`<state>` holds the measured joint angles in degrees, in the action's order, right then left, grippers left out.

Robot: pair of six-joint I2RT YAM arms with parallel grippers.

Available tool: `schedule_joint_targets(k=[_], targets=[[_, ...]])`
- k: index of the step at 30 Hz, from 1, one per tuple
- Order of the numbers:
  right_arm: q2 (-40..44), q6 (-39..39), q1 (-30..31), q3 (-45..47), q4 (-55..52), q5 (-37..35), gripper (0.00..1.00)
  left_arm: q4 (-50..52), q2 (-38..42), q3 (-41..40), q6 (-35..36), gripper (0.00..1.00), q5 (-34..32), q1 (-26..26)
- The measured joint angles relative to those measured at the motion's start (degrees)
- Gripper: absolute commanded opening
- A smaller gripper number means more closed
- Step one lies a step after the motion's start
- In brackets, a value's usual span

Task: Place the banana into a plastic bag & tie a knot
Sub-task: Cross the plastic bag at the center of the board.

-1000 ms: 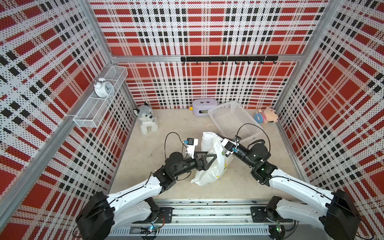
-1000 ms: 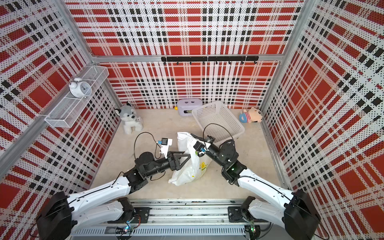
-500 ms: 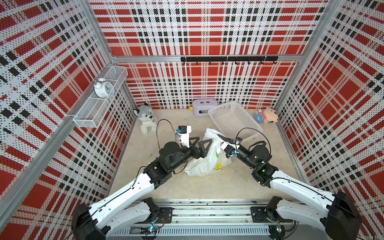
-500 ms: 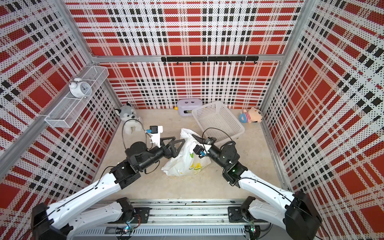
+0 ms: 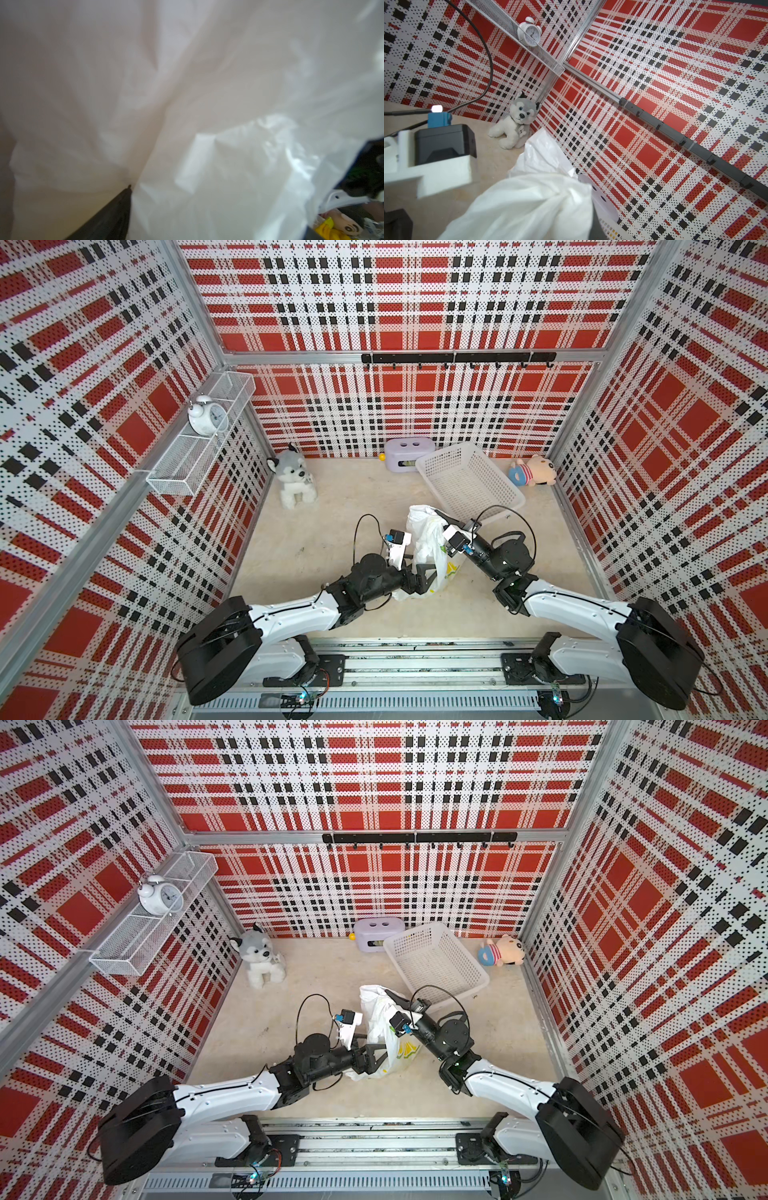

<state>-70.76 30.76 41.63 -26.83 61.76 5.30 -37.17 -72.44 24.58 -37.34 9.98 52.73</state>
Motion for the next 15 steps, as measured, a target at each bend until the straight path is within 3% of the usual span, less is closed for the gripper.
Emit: schedule_joint_targets(k=[3,6,10,13,15], targets=[[-1.57,-2.14,-0.02,1.73,5.09,0.02,0.0,-8.26,-2.89,-1.53,-3.08,0.9,1.68,2.03],[-2.14,-3.1,-0.02,2.89,8.66,-0.22,0.0,-10.21,0.61,-4.02,-5.55,0.9,1.73,2.69],[-2.32,-2.69,-0.02,3.93,11.21,-0.63,0.0,1.73,13.42,-0.2,-4.72,0.9,-1.86,2.45],[-2.29,-1.03,-0.02,3.96,11.45,-0.66,0.0,13.44,18.62,9.29,-2.38,0.86,-4.9,1.18],[-2.29,0.44,-0.02,3.96,11.28,-0.59,0.0,19.93,19.43,16.44,-0.52,0.78,-6.34,-0.92]])
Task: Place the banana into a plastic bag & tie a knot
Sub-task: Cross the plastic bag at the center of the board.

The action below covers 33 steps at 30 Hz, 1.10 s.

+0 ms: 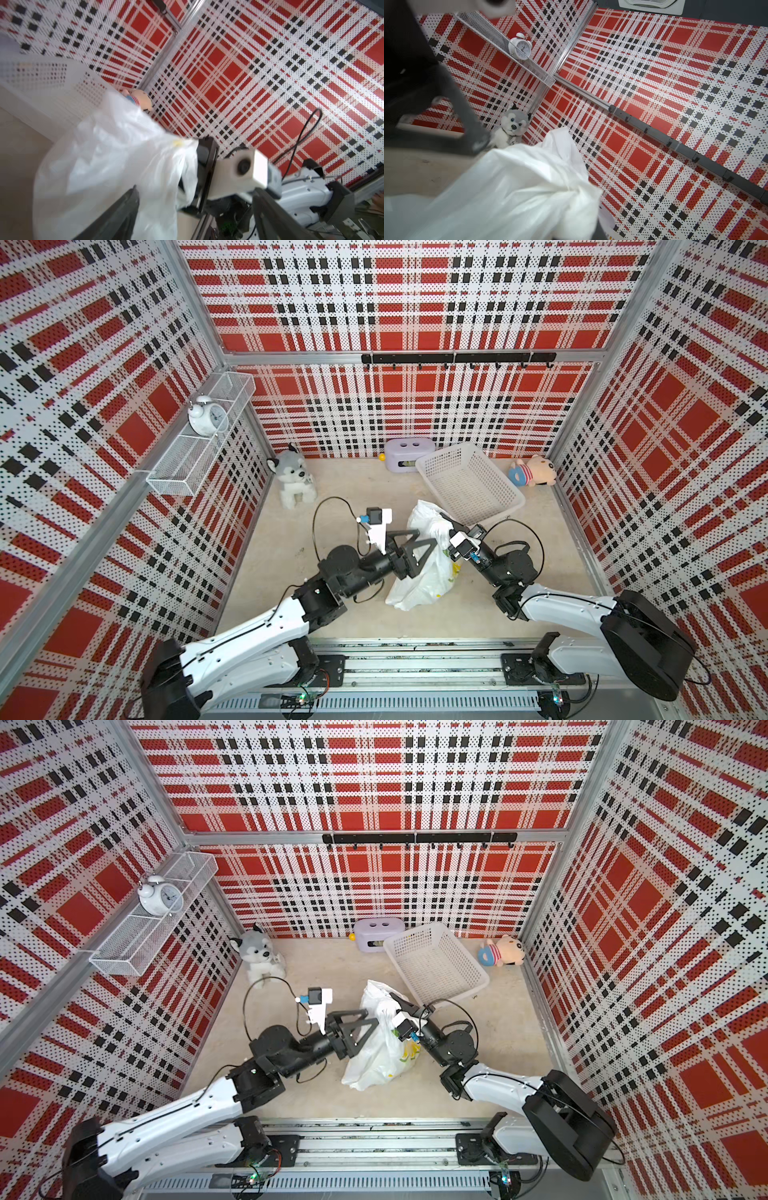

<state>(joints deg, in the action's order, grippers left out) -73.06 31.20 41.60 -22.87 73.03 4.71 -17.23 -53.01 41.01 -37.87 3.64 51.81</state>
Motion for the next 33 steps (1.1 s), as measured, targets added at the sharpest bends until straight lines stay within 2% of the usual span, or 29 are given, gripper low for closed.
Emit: schedule_joint_targets(k=[2,4,7,12,16,20,33], targets=[[0.22,1.44,0.0,0.0,-0.52,0.04,0.0,5.29,-0.68,6.54,1.55,0.7,-1.03,-2.64],[0.81,2.93,0.0,-0.02,-1.68,0.15,0.0,10.69,-2.91,13.44,3.56,0.7,-1.6,-5.81],[1.84,4.46,0.0,-0.17,-3.21,0.26,0.0,17.09,-8.11,21.77,6.51,0.73,-3.08,-8.59],[3.17,6.08,0.0,-0.22,-4.55,0.59,0.0,24.96,-18.91,29.83,10.36,0.82,-3.41,-8.94],[3.28,7.1,0.0,-0.22,-4.83,0.59,0.0,29.35,-25.22,30.18,11.85,0.79,-2.19,-8.22],[3.3,7.82,0.0,-0.17,-5.4,0.42,0.0,31.06,-26.77,29.97,12.41,0.78,-1.7,-7.02],[3.26,7.19,0.0,-0.17,-3.54,0.59,0.0,28.96,-14.6,16.26,8.13,0.75,-0.09,-6.95]])
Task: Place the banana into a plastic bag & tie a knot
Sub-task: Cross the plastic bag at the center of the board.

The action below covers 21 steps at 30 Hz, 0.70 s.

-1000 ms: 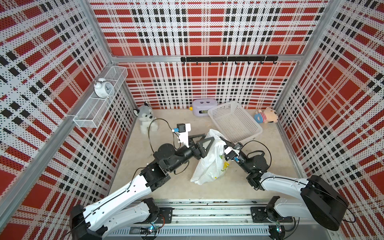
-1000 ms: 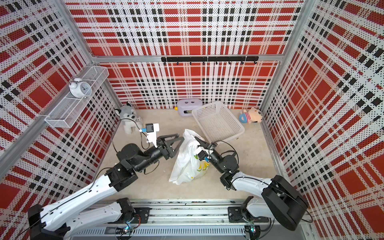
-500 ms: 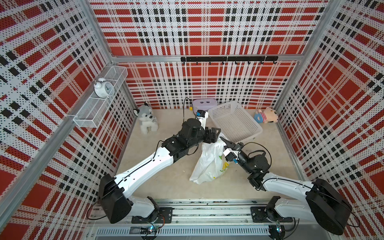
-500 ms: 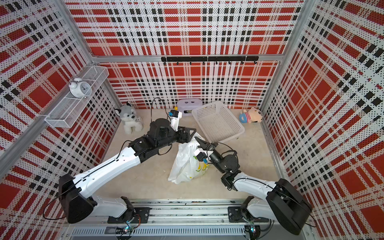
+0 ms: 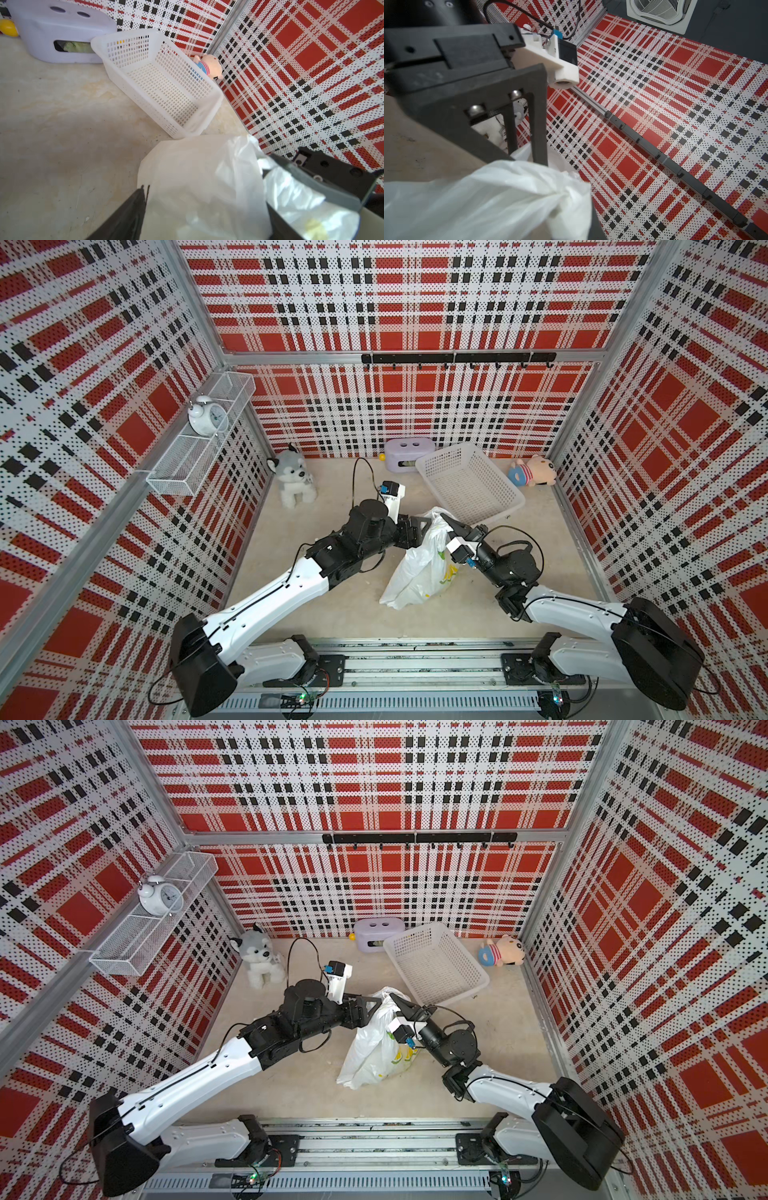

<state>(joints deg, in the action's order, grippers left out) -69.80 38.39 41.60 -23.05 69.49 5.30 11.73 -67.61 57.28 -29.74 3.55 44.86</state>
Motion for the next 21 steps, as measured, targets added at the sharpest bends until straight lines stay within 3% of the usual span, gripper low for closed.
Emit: schedule_joint_targets(k=[10,15,21], targets=[[-4.98,-8.09,0.0,-0.46,7.21,3.17,0.0,-16.02,2.38,-13.92,-8.35,0.74,10.38,-0.31],[-7.45,-11.89,0.26,-1.2,10.36,4.15,0.0,-25.46,5.11,-20.0,-13.11,0.78,13.35,0.42],[-7.89,-14.99,0.28,-1.2,12.74,4.17,0.0,-26.05,13.11,-22.69,-14.8,0.78,14.05,-1.16]])
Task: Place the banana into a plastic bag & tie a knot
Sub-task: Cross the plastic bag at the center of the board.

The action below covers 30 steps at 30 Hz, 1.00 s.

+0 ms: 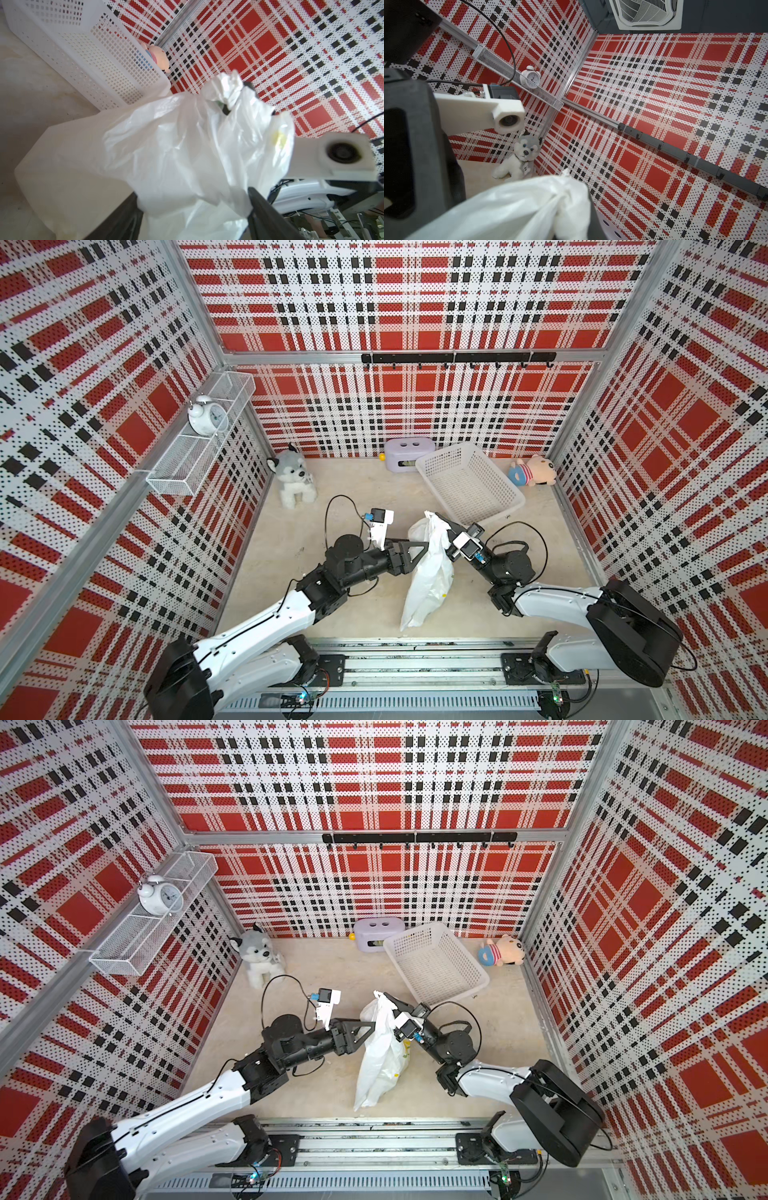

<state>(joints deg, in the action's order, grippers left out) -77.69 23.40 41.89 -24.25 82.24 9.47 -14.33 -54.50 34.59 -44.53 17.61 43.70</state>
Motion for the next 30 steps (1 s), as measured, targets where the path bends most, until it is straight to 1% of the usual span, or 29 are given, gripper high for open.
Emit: schedule_joint_targets(k=[4,7,11,13,15,18,22,26,30], targets=[[0.02,-0.7,0.13,0.04,0.09,0.09,0.0,3.28,6.93,0.35,0.48,0.78,0.02,-4.5],[0.17,-0.85,0.22,0.28,-0.09,0.44,0.0,6.84,9.27,2.36,1.64,0.79,0.26,-8.31],[0.46,-0.85,0.22,0.37,-0.11,0.85,0.0,8.35,8.09,5.9,2.4,0.8,2.8,-13.6],[0.57,-0.83,0.22,0.37,-0.24,0.96,0.0,5.92,5.95,6.64,1.03,0.79,5.9,-16.37],[0.61,-0.81,0.22,0.37,-0.44,1.16,0.0,1.62,2.84,6.88,-1.22,0.79,9.25,-17.81],[0.61,-0.74,0.22,0.37,-1.01,1.51,0.0,-1.79,-2.78,8.63,-3.17,0.77,12.31,-16.92],[0.61,-0.61,0.22,0.37,-1.57,1.86,0.0,-4.68,-8.15,12.13,-3.5,0.76,14.47,-11.98],[0.59,-0.57,0.22,0.37,-1.75,1.9,0.0,-7.21,-10.05,12.5,-3.45,0.72,15.47,-8.0],[0.59,-0.57,0.26,0.37,-1.79,1.92,0.0,-10.05,-10.45,11.39,-4.26,0.71,15.61,-7.39]])
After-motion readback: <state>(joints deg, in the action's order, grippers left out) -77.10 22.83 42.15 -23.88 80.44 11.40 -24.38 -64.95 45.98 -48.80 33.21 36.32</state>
